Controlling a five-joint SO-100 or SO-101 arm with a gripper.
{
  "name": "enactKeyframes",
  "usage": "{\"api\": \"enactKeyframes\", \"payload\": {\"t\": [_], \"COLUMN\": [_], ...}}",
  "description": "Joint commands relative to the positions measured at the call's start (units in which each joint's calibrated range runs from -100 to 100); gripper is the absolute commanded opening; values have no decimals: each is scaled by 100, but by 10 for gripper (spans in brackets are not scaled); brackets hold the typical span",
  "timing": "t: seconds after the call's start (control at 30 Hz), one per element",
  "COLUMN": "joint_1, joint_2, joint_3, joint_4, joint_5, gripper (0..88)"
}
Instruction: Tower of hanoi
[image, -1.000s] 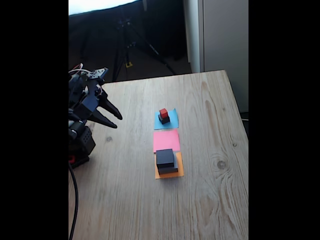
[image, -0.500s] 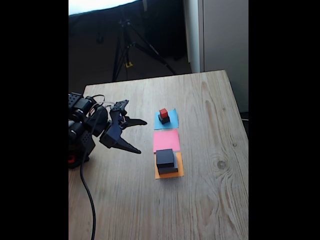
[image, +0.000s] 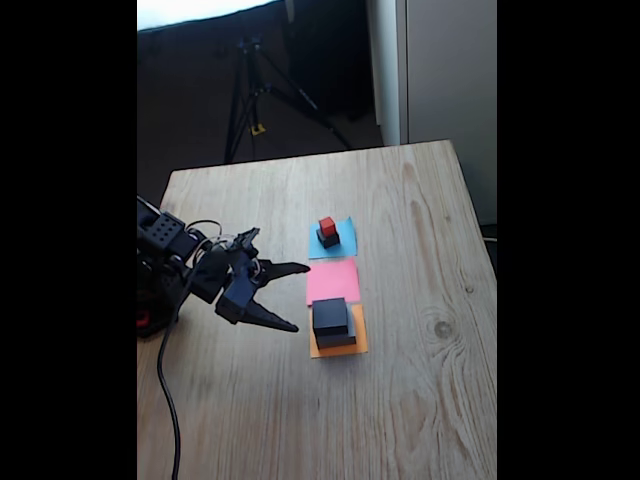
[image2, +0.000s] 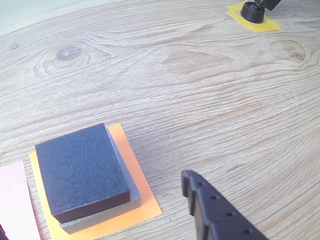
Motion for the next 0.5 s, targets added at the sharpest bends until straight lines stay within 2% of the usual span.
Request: {"api": "enactKeyframes", "payload": {"t": [0.0,0.47], "joint_1": [0,-243], "joint_2": [360,2033], "joint_3": [209,591], "joint_4": [-1061,-3360], "joint_5": [52,52], "gripper": [489,492]}}
